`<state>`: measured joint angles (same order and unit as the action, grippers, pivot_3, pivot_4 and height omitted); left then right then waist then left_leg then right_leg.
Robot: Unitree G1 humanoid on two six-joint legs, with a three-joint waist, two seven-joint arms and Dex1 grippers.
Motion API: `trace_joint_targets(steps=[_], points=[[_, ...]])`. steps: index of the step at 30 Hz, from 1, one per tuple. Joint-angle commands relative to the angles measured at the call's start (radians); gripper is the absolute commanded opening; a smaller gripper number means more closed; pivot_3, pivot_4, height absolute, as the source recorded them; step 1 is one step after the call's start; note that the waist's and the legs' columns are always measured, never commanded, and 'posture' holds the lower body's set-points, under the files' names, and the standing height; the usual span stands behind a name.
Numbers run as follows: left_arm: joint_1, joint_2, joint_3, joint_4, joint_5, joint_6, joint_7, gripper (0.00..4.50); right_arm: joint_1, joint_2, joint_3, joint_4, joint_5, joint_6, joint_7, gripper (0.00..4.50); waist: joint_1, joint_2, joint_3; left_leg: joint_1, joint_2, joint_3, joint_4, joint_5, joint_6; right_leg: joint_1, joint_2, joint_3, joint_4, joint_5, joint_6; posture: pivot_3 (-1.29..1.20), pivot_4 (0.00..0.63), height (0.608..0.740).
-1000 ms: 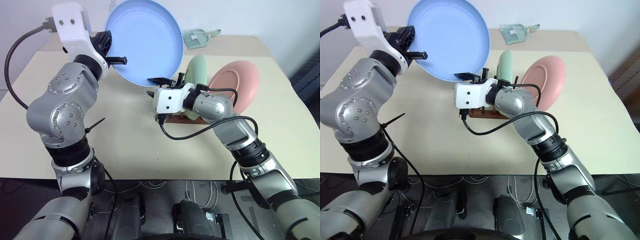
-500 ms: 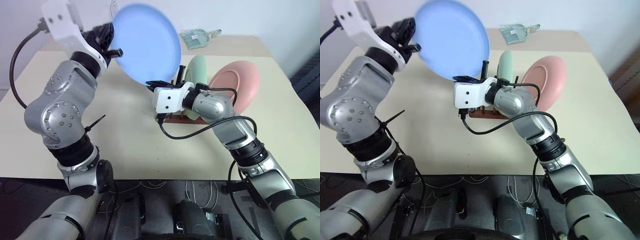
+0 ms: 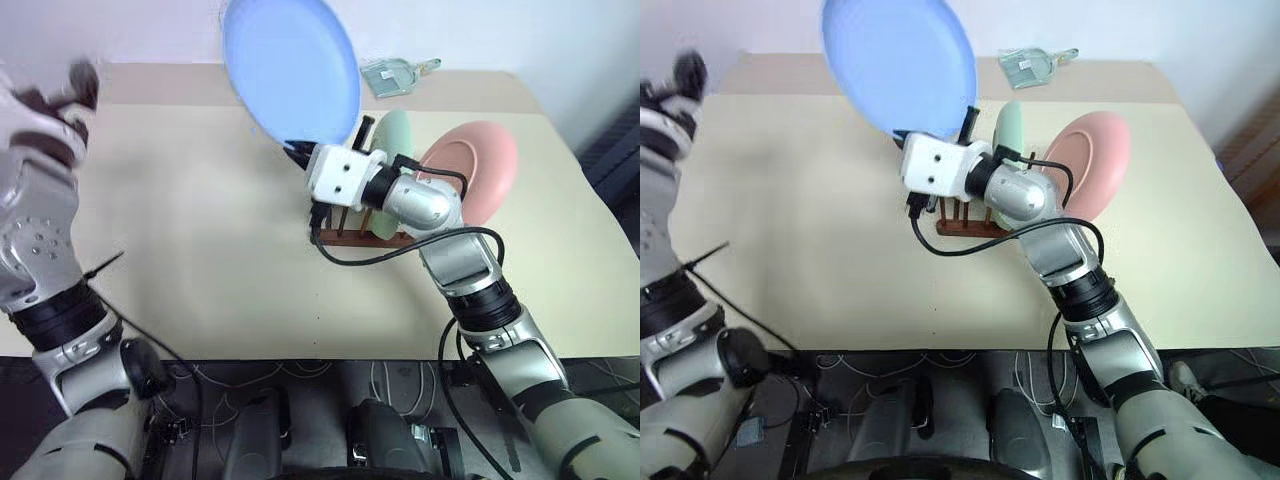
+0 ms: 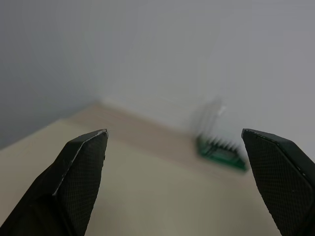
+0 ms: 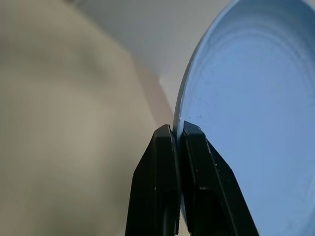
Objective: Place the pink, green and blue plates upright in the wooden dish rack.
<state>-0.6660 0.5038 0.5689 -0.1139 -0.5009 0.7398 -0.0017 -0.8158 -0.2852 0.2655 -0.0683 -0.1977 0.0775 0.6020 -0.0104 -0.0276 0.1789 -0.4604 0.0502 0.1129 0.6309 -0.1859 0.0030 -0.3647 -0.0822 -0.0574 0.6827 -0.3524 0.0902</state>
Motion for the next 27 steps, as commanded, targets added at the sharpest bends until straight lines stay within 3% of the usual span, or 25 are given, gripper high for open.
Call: trace_joint_targets(steps=[1,6,14,22,27], points=[[0.124,0.057,-0.141,-0.027,0.073,-0.147,-0.19,4.46,-0.013,0.078,-0.093,-0.16,0.18,0.109,-0.009,0.0,-0.002,0.0,0.0,0.0,0.0,0.0,0.0,0.0,0.0,0.0,0.0,0.0,0.0,0.0,0.0,0.0,0.15,0.732],[0.305,0.07,-0.305,-0.088,0.12,-0.304,-0.399,4.46,0.037,0.163,-0.185,-0.333,0.418,0.361,-0.039,0.0,-0.005,0.0,-0.001,0.0,0.0,0.0,-0.002,0.0,0.0,-0.001,-0.001,0.0,0.0,0.0,0.0,0.0,0.15,0.732],[0.384,0.051,-0.436,-0.119,0.098,-0.342,-0.571,4.46,0.106,0.197,-0.315,-0.474,0.728,0.708,-0.153,0.0,-0.01,0.001,-0.001,0.0,0.001,0.0,-0.003,0.0,0.0,-0.002,-0.002,0.001,0.0,0.0,-0.001,0.0,0.15,0.732],[0.439,0.077,-0.483,-0.136,0.063,-0.359,-0.746,4.46,0.122,0.213,-0.408,-0.482,0.937,0.847,-0.277,0.0,-0.01,0.001,-0.001,0.0,0.001,0.0,-0.003,0.0,0.0,-0.002,-0.002,0.001,0.0,0.0,-0.001,0.0,0.15,0.732],[0.459,0.079,-0.492,-0.156,0.064,-0.346,-0.767,4.46,0.128,0.205,-0.434,-0.453,1.026,0.886,-0.329,0.0,-0.009,0.001,-0.001,0.0,0.001,0.001,-0.003,0.0,0.0,-0.002,-0.002,0.001,0.0,0.0,-0.001,0.0,0.15,0.732]])
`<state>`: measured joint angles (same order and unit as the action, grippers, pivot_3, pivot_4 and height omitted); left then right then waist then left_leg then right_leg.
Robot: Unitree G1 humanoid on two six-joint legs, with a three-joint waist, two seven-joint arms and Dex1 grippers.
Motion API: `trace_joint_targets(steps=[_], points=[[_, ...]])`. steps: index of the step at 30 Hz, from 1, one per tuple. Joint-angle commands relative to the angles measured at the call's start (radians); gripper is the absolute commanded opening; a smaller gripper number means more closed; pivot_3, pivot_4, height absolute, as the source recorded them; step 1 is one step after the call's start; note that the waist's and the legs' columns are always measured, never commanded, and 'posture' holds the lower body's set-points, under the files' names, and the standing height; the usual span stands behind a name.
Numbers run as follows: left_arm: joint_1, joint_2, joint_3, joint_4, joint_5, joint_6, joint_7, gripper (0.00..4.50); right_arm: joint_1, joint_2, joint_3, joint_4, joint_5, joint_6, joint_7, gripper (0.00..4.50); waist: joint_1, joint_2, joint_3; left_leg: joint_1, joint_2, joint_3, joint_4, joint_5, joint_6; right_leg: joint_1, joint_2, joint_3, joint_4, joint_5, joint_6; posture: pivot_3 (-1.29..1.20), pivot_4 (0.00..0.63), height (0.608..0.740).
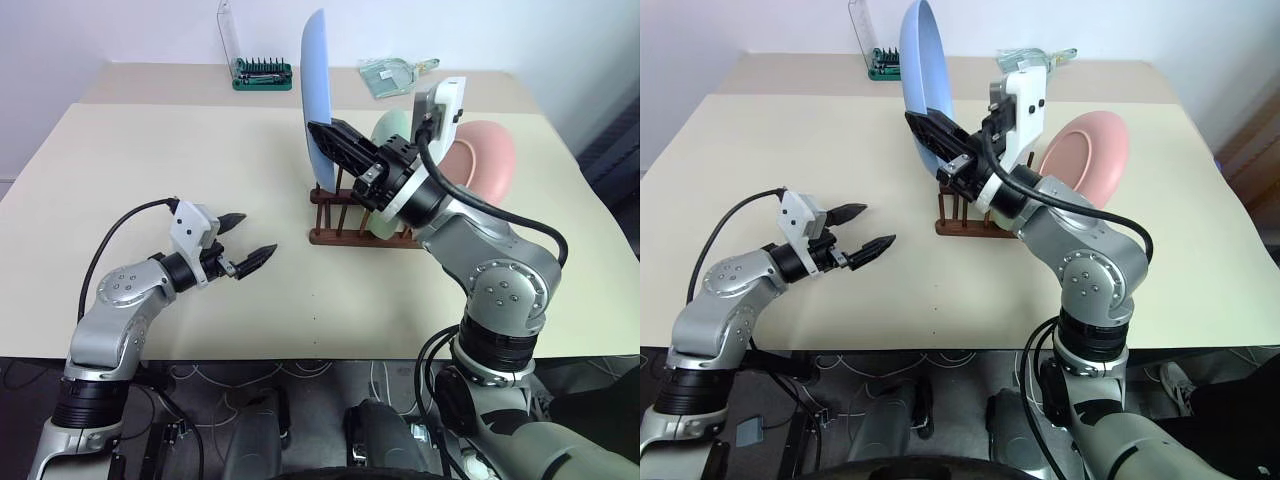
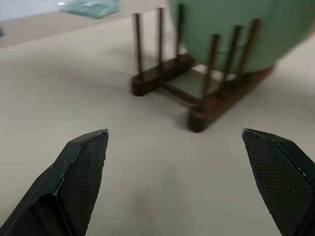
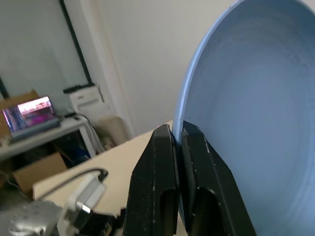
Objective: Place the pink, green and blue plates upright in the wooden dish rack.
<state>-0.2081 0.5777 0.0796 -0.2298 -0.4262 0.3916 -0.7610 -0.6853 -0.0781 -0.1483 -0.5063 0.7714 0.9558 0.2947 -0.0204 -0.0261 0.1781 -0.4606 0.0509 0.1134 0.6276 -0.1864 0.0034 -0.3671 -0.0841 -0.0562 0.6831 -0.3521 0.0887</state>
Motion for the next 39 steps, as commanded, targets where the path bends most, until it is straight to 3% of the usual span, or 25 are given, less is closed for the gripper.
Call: trace_joint_targets(steps=[1,19,29,32,38,39], points=[[0.003,0.003,-0.002,-0.044,-0.01,0.003,-0.006,4.46,0.001,-0.006,-0.02,-0.009,0.065,0.011,-0.028,0.0,0.001,0.0,0.0,0.0,0.0,0.0,0.0,0.0,0.0,0.0,0.0,0.0,0.0,0.0,0.0,0.0,0.15,0.732],[0.041,0.003,-0.004,-0.098,-0.012,0.022,-0.006,4.46,0.005,0.008,-0.107,0.128,0.277,0.027,-0.229,0.0,0.0,0.0,0.0,0.0,0.0,0.0,0.0,-0.001,0.001,0.0,0.0,0.0,0.0,0.0,0.0,0.0,0.15,0.732],[0.041,-0.001,-0.007,-0.087,-0.005,0.012,-0.011,4.46,0.032,0.003,-0.085,0.178,0.317,0.037,-0.313,0.0,0.0,0.001,0.001,-0.001,0.0,0.0,0.0,-0.001,0.001,-0.001,0.0,0.0,0.0,0.0,0.0,0.0,0.15,0.732],[0.039,-0.001,-0.008,-0.079,-0.002,0.006,-0.014,4.5,0.028,0.002,-0.082,0.187,0.324,0.03,-0.321,0.98,0.0,0.001,0.001,-0.001,0.0,0.0,0.0,-0.001,0.002,-0.001,0.0,0.0,0.0,0.0,0.0,0.0,0.15,0.732],[0.042,-0.004,-0.009,-0.074,-0.001,-0.001,-0.017,4.5,0.024,-0.015,-0.074,0.179,0.313,0.014,-0.317,3.82,0.0,0.001,0.001,-0.001,0.0,0.0,0.0,-0.002,0.003,-0.001,-0.001,0.0,0.0,0.0,0.0,0.0,0.15,0.732],[0.044,-0.004,-0.009,-0.073,-0.002,-0.002,-0.018,4.5,0.019,-0.027,-0.067,0.173,0.297,0.007,-0.31,3.82,0.0,0.001,0.001,-0.001,0.0,0.0,0.0,-0.002,0.003,-0.001,-0.001,0.0,0.0,0.0,0.0,0.0,0.15,0.732]])
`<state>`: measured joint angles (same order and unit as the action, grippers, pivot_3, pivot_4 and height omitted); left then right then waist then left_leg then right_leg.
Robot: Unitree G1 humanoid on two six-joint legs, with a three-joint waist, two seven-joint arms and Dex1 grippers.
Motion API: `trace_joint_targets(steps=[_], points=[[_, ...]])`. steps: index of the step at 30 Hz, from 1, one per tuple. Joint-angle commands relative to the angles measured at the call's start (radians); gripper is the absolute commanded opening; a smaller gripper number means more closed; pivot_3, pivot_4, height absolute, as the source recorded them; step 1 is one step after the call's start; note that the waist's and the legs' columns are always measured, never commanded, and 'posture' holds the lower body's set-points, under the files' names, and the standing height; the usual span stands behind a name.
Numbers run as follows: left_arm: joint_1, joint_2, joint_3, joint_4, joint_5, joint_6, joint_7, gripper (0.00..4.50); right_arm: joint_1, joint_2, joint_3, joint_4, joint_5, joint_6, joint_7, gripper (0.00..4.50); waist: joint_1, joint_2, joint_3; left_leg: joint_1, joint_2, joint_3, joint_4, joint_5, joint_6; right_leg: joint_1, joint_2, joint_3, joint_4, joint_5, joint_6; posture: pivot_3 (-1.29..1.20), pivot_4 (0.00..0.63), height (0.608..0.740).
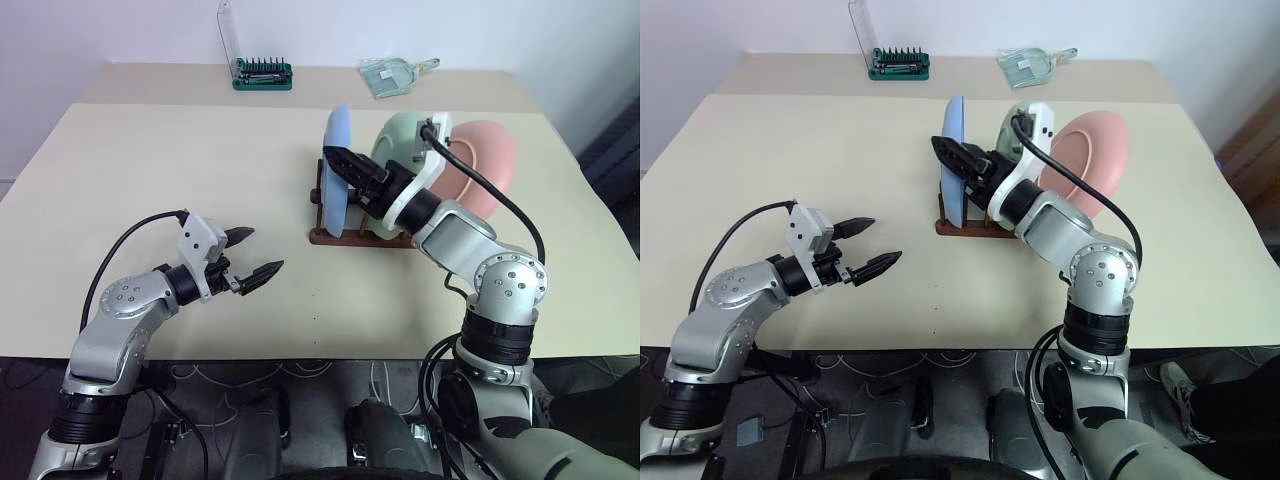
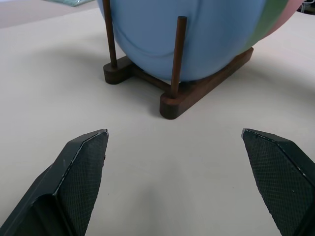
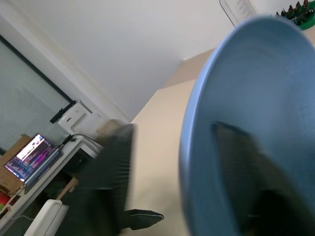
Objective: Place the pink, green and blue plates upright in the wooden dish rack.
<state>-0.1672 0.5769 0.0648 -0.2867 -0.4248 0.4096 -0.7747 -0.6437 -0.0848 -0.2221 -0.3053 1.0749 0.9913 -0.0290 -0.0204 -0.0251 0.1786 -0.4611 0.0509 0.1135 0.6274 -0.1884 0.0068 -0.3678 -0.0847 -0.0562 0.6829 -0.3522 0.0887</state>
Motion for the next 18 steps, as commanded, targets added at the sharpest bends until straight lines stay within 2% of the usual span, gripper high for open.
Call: trace_joint_targets(steps=[1,7,12,15,18], points=[[0.004,-0.003,0.005,-0.015,-0.004,-0.022,-0.006,4.5,-0.029,-0.036,0.014,-0.033,-0.023,-0.035,0.022,3.82,0.0,0.0,0.0,0.0,0.0,0.0,0.0,0.0,0.0,0.0,0.0,0.0,0.0,0.0,0.0,0.0,0.15,0.732],[0.005,-0.006,0.001,-0.006,-0.003,-0.028,-0.012,4.5,-0.082,-0.146,0.056,-0.068,-0.09,-0.053,0.084,3.82,0.0,0.001,0.0,0.0,0.0,0.0,0.0,0.0,0.0,0.0,0.0,0.0,0.0,0.0,0.0,0.0,0.15,0.732],[0.003,-0.01,-0.004,0.001,-0.001,-0.032,-0.017,4.5,-0.136,-0.222,0.06,-0.126,-0.086,-0.061,0.144,3.82,0.0,0.001,0.001,0.0,0.0,0.0,0.0,0.0,0.001,-0.001,-0.001,0.0,0.0,0.0,0.0,0.0,0.15,0.732],[-0.001,-0.013,-0.008,0.006,0.002,-0.036,-0.02,4.5,-0.169,-0.312,0.013,-0.15,-0.11,-0.09,0.186,3.82,0.002,0.001,0.001,0.0,0.0,0.0,0.0,-0.001,0.001,-0.001,-0.001,0.0,0.0,0.0,0.0,0.0,0.15,0.732],[-0.003,-0.011,-0.018,0.009,-0.004,-0.037,-0.037,4.5,-0.15,-0.467,-0.062,-0.131,-0.167,-0.098,0.215,2.95,0.01,0.001,0.001,-0.001,-0.001,0.001,0.0,-0.001,0.002,0.0,-0.002,0.0,-0.001,0.0,0.0,0.0,0.15,0.732]])
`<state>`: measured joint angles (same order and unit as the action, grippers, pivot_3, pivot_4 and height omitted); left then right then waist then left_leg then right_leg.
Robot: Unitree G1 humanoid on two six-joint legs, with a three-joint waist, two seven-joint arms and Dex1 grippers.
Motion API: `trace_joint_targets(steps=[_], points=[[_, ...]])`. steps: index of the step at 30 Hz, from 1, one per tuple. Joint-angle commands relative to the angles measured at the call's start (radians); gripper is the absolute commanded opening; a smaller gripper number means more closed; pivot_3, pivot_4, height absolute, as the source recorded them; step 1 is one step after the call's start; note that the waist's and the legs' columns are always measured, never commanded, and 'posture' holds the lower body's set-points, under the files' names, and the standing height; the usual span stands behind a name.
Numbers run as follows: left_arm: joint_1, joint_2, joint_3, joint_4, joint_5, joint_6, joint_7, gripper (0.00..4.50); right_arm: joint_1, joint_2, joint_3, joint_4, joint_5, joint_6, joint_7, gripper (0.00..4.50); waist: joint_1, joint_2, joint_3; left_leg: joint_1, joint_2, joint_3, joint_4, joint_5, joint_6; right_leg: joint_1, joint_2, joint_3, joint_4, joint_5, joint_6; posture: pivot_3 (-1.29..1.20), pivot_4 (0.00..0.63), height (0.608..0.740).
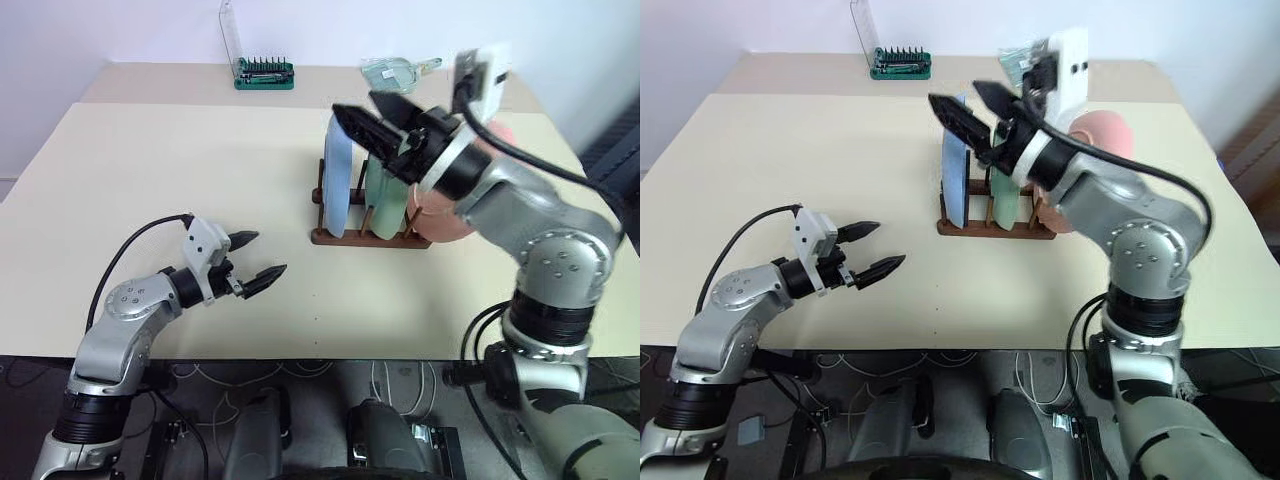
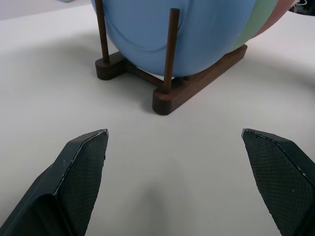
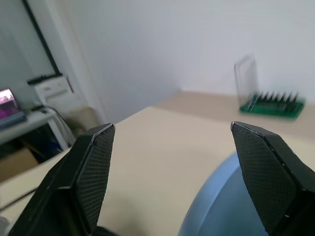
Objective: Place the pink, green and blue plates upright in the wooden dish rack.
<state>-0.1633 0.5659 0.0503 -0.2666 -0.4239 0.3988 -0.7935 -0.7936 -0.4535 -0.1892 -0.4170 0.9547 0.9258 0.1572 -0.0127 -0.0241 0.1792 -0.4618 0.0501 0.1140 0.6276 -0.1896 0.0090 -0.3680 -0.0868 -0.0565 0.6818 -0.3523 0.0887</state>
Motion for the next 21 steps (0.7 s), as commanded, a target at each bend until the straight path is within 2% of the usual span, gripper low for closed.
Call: trace_joint_targets(steps=[1,2,6,9,12,17,21], points=[[-0.009,0.001,-0.008,-0.009,-0.008,-0.025,-0.028,4.5,0.015,-0.157,-0.128,-0.008,-0.07,-0.037,0.039,2.5,0.004,0.0,0.0,0.0,0.0,0.0,0.0,0.0,0.001,0.0,0.0,0.0,-0.001,0.0,0.0,0.0,0.15,0.732],[-0.011,-0.001,-0.013,-0.006,-0.008,-0.026,-0.037,4.5,0.031,-0.209,-0.161,0.005,-0.09,-0.044,0.047,1.89,0.003,0.0,0.0,-0.001,-0.001,0.0,0.0,-0.001,0.001,0.001,-0.001,0.0,-0.001,0.0,0.0,0.0,0.15,0.732],[-0.023,-0.014,-0.041,0.03,-0.001,-0.055,-0.074,4.5,0.124,-0.394,-0.246,0.052,-0.212,-0.063,0.071,0.05,0.001,0.001,0.0,0.0,-0.001,0.001,0.0,-0.001,0.002,0.001,-0.001,0.0,-0.002,0.0,0.0,0.0,0.15,0.732],[-0.038,-0.024,-0.06,0.077,0.007,-0.089,-0.108,4.5,0.244,-0.508,-0.204,0.07,-0.355,-0.083,0.088,0.01,-0.004,0.003,-0.001,0.001,0.0,0.002,0.0,-0.001,0.002,0.001,0.0,0.0,-0.002,0.0,0.0,0.0,0.15,0.732],[-0.051,-0.026,-0.077,0.115,0.015,-0.124,-0.138,4.5,0.342,-0.548,-0.148,0.068,-0.445,-0.109,0.11,0.01,-0.01,0.004,-0.001,0.002,0.001,0.003,0.0,-0.001,0.002,0.001,0.0,0.001,-0.001,0.0,0.0,0.0,0.15,0.732],[-0.068,-0.05,-0.124,0.168,0.042,-0.186,-0.183,4.5,0.411,-0.504,-0.046,0.068,-0.53,-0.148,0.141,0.01,-0.005,0.008,-0.001,0.002,0.0,0.004,0.001,0.001,-0.002,0.001,0.0,0.001,-0.001,0.0,0.0,0.0,0.15,0.732],[-0.077,-0.074,-0.14,0.182,0.062,-0.208,-0.175,4.5,0.398,-0.454,-0.027,0.05,-0.54,-0.159,0.162,0.01,-0.001,0.008,-0.001,0.001,0.0,0.004,0.002,0.001,-0.002,0.001,0.0,0.001,-0.001,0.0,0.001,0.0,0.15,0.732]])
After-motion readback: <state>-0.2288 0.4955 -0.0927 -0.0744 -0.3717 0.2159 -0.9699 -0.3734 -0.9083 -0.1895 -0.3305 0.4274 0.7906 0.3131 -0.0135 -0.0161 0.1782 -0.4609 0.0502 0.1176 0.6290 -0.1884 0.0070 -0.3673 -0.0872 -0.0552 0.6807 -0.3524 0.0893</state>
